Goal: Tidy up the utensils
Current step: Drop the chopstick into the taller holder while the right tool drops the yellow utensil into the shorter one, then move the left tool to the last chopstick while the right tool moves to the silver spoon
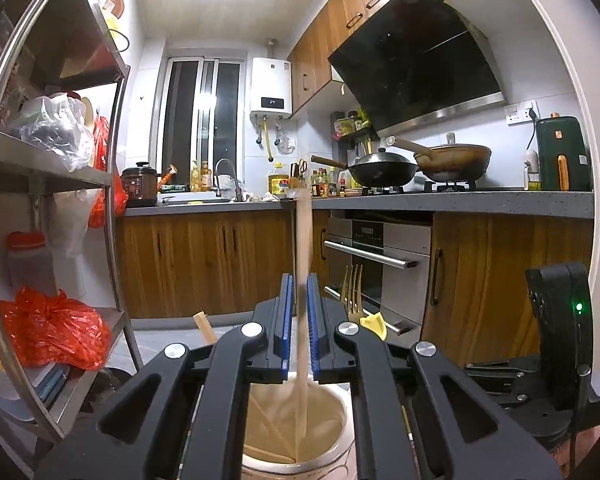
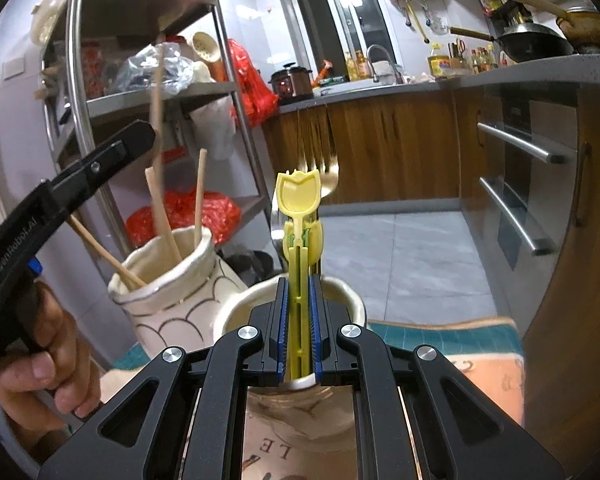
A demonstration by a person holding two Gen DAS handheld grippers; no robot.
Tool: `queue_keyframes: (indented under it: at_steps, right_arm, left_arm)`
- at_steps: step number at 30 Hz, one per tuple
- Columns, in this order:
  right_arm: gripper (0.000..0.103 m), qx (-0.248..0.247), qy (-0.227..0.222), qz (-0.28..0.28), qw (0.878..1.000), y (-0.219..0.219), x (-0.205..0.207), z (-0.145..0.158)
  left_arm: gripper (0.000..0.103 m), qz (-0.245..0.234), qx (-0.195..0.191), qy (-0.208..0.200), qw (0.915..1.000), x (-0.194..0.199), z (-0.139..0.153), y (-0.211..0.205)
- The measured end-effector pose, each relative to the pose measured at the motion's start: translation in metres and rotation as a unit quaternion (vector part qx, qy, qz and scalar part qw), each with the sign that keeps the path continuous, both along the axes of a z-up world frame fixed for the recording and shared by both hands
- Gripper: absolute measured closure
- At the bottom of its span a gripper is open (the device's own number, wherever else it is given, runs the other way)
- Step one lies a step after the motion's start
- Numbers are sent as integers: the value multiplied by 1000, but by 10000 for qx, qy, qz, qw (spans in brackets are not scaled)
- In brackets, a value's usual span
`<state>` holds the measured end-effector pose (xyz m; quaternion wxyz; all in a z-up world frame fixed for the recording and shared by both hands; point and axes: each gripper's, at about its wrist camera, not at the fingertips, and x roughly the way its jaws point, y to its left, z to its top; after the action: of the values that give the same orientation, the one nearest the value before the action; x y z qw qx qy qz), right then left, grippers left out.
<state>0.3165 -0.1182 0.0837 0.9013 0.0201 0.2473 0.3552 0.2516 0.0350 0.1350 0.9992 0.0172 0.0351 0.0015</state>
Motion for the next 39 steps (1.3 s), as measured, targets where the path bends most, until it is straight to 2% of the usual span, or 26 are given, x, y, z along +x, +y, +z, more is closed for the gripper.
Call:
queue_keyframes:
  at_steps: [4,8,10,11,15,16,22,31,39]
  right_arm:
    - [91,-21,27,-22,10000,1,-1,1]
    - [90,-126,53,-23,9999,3,-2,2]
    - [80,-154,42,-30,9999,3,-3,3]
    - [78,-157,28,-39,9999,3,-4,4]
    - [75,-141,2,-13,9999,-2,-11,11]
    - [74,-146,-1,-15,9999,-3,-12,13]
    - [72,-162,-18,-98,9998,-21,-25,23]
    - [72,-196,244,-208,9993,-55,-48,23]
    - [72,-804,716,10,9942,-65,-76,1]
  left_arm:
    - [93,14,-7,23,10000,-1,0,2]
    - [82,41,-30,-17,10000,-4,4,4]
    - [80,44,-23,-38,10000,-6,6,4]
    - [79,46,-24,-45,10000,-8,8,4]
    - [52,9,12,-33,10000,-18,14,3]
    - [51,7,37,-21,10000,-22,16,2]
    - [50,114,106,213,9997,-48,16,1]
    - [50,270,-453,839,9951,-82,2,20]
    - [50,275,-886,1757,9801,-96,-41,35]
